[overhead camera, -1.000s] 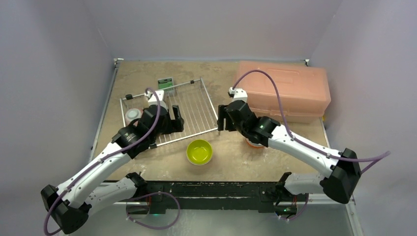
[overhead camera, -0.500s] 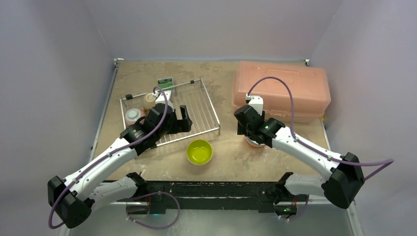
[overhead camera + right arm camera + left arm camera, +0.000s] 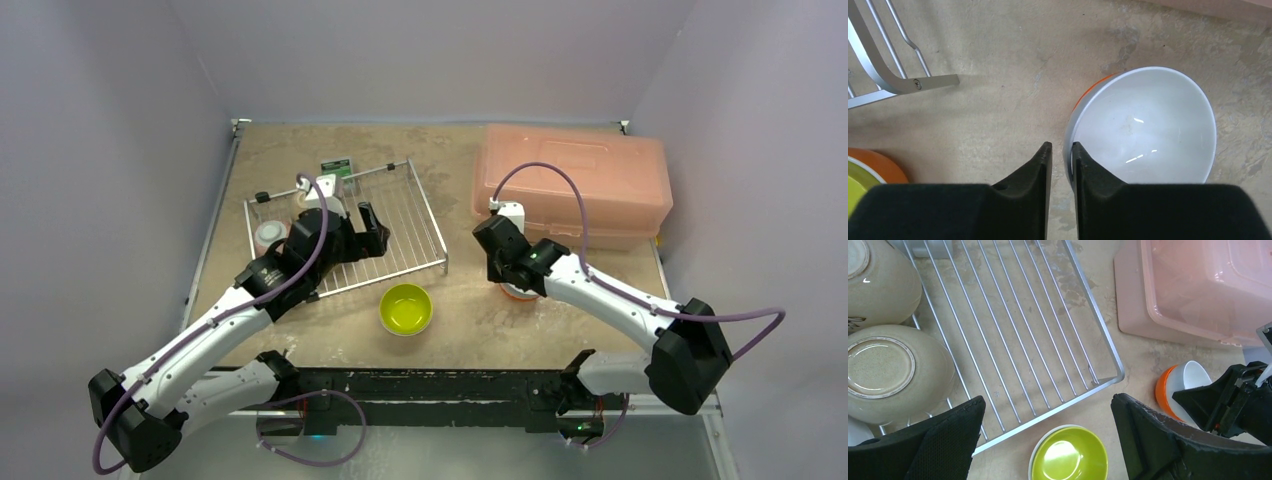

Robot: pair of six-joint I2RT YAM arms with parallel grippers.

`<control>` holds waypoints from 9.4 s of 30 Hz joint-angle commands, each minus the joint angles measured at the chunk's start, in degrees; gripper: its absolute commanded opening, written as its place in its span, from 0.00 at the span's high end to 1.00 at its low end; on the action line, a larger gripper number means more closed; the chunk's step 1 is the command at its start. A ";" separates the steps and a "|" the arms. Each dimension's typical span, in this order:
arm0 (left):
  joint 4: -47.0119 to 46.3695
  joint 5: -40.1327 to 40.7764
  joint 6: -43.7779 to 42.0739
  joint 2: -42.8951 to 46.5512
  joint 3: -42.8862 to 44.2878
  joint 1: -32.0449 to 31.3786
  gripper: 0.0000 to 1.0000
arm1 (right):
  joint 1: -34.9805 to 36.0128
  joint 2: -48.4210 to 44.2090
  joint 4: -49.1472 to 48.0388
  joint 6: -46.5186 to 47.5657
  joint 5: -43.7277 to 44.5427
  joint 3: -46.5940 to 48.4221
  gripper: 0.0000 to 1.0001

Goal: Load the bowls into the dish rack

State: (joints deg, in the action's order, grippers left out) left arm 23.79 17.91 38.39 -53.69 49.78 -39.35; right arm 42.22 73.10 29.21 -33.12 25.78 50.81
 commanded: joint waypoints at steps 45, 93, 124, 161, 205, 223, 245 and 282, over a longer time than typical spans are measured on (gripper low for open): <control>3.35 24.93 -7.79 10.60 6.37 0.15 0.03 | 0.09 21.54 -39.38 -10.70 -52.99 28.21 1.00; 3.63 25.39 -8.16 7.99 5.51 0.15 0.03 | -4.76 40.15 -72.59 -47.76 -60.39 10.44 0.76; 4.07 25.62 -7.72 7.31 5.94 0.14 0.03 | -4.18 25.99 -45.60 -20.89 -35.41 15.63 0.58; 4.53 27.79 -9.12 8.25 5.04 0.15 0.03 | 9.26 25.70 -20.76 -2.68 4.53 23.61 0.23; 4.14 27.61 -9.30 7.77 5.08 0.11 0.03 | 15.07 37.23 -25.03 21.11 -27.56 29.44 0.27; 5.51 27.61 -8.89 8.98 7.38 0.15 0.03 | 16.03 31.40 -28.78 16.97 -25.22 29.82 0.02; 9.52 11.61 2.29 11.17 5.60 0.10 0.03 | 13.55 0.78 -15.59 -1.19 -0.58 8.72 0.18; -22.92 12.97 -15.16 2.39 1.43 0.13 0.05 | 0.86 4.48 -1.96 -2.48 1.65 -2.43 0.60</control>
State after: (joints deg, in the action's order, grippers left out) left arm 5.39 26.81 26.61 -51.05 50.70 -39.35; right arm 43.11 76.20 23.59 -35.86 25.96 44.16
